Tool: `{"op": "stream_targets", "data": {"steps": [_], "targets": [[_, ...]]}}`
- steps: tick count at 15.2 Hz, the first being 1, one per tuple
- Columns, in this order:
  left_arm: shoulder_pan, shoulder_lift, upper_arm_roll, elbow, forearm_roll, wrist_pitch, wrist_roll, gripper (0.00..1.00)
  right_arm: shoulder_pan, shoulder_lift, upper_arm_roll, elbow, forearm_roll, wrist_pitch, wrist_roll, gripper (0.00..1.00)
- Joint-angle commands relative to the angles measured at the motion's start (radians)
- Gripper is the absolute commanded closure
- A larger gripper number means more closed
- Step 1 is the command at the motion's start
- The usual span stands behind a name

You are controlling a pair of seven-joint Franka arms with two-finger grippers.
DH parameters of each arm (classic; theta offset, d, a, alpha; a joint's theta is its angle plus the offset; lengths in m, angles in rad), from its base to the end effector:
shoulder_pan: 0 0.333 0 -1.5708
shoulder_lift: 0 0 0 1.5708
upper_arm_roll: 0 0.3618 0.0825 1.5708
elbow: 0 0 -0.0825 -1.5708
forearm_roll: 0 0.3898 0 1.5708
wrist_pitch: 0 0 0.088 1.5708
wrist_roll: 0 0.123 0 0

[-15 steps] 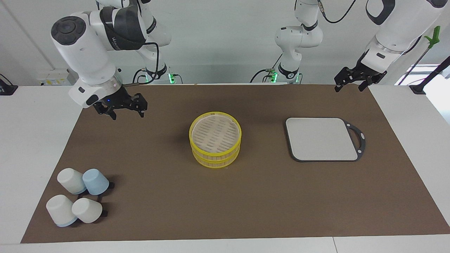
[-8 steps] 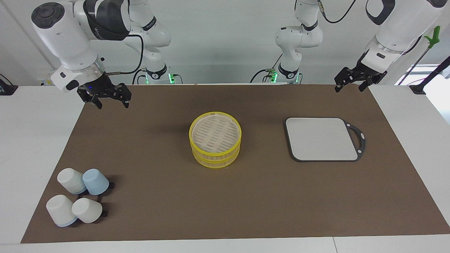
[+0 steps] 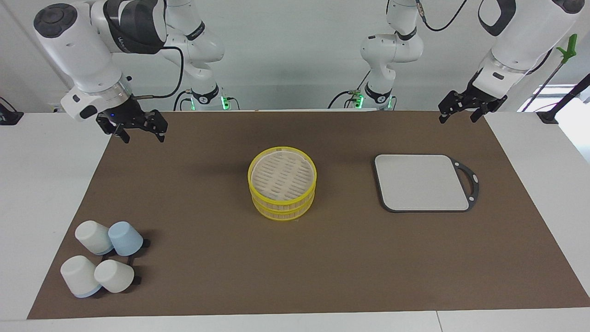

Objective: Place bun in steamer

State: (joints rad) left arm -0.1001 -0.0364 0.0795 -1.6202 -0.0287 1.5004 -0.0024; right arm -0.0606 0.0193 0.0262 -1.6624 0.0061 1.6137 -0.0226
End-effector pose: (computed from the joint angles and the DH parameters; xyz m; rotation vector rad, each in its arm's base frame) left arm 0.5374 -0.0139 0.6451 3.1081 -0.0298 -0.1304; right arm 0.5651 -0.0189 0.6033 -3.1312 0.0192 0.1062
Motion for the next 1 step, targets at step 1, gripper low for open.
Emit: {"op": "stream_targets", "data": {"steps": [1], "targets": [[-0.007,-0.033,0.002,-0.043,0.021,0.026,0.013,0.00,-0.021,-0.012,0.014,-0.020,-0.005,0.017,-0.010,0.00]]}}
